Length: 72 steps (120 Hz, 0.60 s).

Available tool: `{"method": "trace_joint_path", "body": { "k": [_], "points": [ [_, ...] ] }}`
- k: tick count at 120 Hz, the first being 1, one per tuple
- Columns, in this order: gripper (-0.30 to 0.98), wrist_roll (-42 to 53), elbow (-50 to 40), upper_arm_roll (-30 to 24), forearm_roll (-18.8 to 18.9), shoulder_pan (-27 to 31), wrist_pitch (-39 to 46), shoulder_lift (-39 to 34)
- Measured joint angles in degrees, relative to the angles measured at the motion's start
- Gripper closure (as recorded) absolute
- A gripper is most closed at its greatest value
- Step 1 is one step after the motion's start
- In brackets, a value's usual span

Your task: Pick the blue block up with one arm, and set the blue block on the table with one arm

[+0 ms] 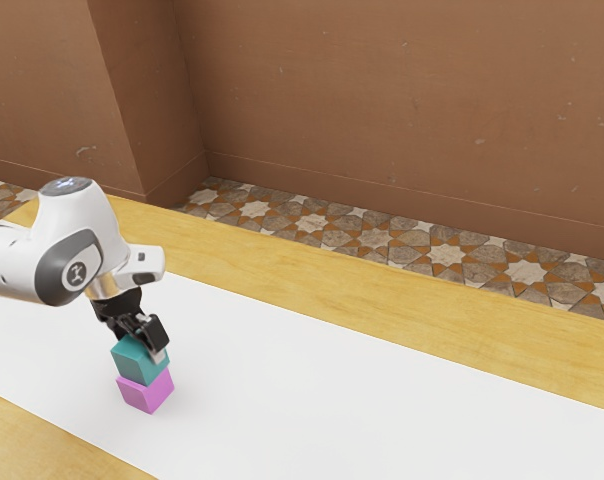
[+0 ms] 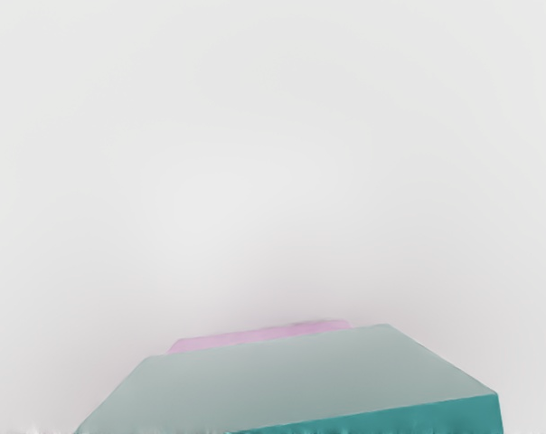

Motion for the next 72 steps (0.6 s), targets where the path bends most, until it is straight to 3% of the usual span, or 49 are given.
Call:
{"method": "trace_joint_path", "body": {
  "k": [72],
  "points": [
    [0.0,-0.86,0.14,-0.03,-0.2,0.01,-0.95,1.56]
  ]
}}
